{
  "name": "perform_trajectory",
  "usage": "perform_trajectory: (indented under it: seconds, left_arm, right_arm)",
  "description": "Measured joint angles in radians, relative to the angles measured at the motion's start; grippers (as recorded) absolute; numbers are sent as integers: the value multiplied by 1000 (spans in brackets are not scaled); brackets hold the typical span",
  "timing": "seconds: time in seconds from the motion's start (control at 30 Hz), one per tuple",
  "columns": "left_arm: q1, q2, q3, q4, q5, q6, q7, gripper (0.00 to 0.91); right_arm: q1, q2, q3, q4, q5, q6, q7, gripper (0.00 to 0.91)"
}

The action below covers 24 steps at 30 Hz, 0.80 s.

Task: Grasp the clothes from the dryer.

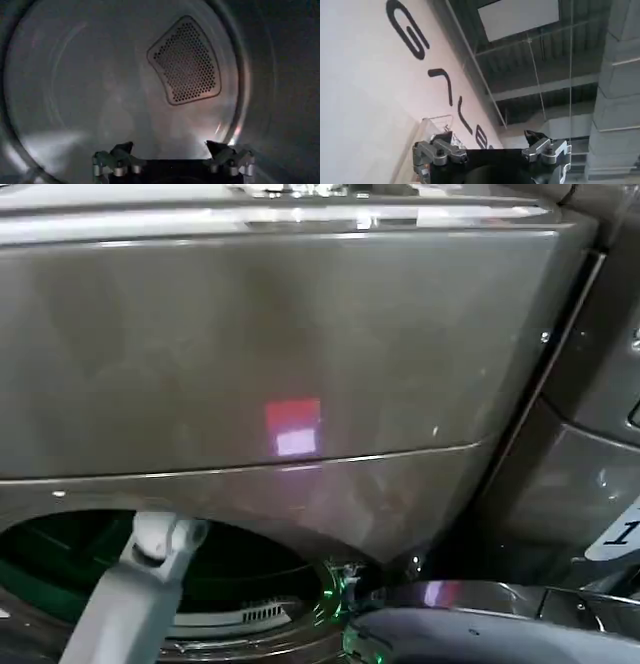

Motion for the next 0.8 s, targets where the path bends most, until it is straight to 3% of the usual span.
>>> perform_trajectory:
  seconds: [0.47,0.8]
  left_arm:
    - [-144,15,107,229,123,11,375,907]
    - [-264,-11,205,457,341,-77,702,907]
  right_arm:
    - [-6,5,6,9,6,1,-5,907]
    - [-1,8,1,16,3,2,-7,907]
